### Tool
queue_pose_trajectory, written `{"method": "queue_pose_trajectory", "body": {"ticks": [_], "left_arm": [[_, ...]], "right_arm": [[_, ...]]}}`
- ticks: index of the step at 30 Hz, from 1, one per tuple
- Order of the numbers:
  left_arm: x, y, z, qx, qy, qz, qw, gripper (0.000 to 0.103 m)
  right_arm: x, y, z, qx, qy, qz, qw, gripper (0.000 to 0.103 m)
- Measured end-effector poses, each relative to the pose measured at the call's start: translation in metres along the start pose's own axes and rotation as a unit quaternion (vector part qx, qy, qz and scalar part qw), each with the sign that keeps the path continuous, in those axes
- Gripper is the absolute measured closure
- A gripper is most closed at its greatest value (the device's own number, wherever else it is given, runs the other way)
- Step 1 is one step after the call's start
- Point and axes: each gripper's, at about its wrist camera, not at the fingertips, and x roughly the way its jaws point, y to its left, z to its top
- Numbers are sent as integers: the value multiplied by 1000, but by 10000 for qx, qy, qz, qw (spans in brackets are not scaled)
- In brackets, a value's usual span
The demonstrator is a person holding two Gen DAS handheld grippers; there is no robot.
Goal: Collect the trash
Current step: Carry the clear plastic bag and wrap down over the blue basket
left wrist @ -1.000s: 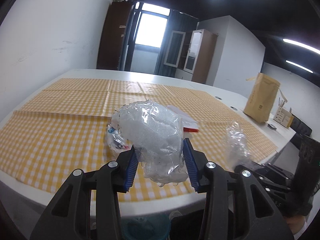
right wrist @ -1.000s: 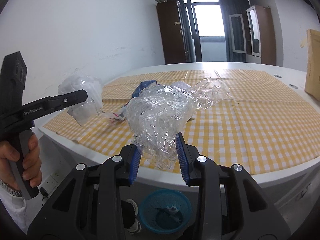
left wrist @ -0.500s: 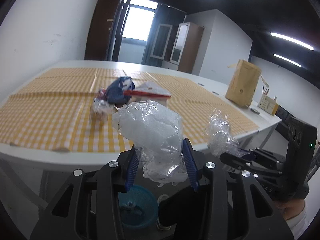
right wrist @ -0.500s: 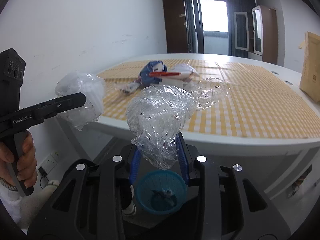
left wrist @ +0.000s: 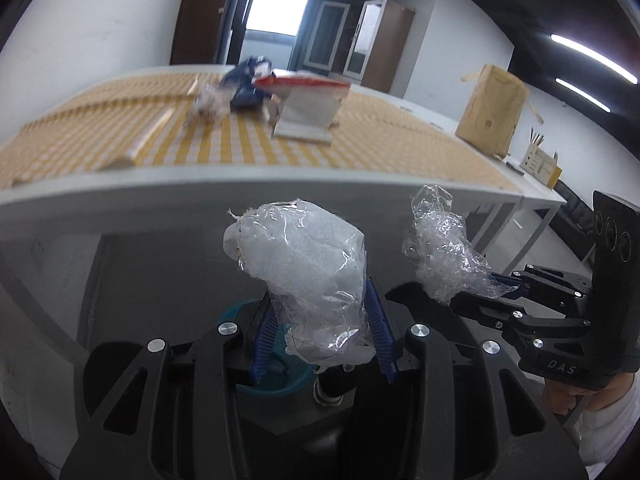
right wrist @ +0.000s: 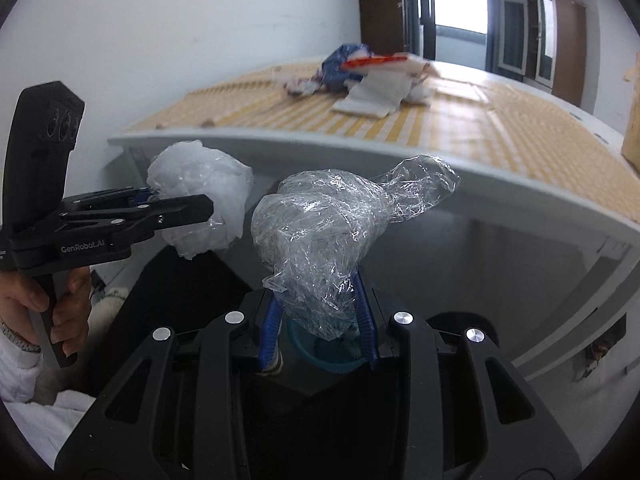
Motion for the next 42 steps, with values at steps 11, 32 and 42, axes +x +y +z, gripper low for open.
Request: {"method": "queue_pose_trajectory", "body": {"ticks": [11, 32, 42], "left_arm": [[49, 28, -28, -277, 580, 141, 9978, 62], [164, 104, -57, -1190, 1494, 487, 9804, 63], [217, 136, -55, -1925, 1875, 461, 9621, 63]], "right_arm": [[87, 7, -22, 83, 820, 221, 9964, 71], [233, -33, -38, 926, 2113, 153, 9729, 71], [294, -59, -47, 1495, 2501, 365, 9559, 71]]}}
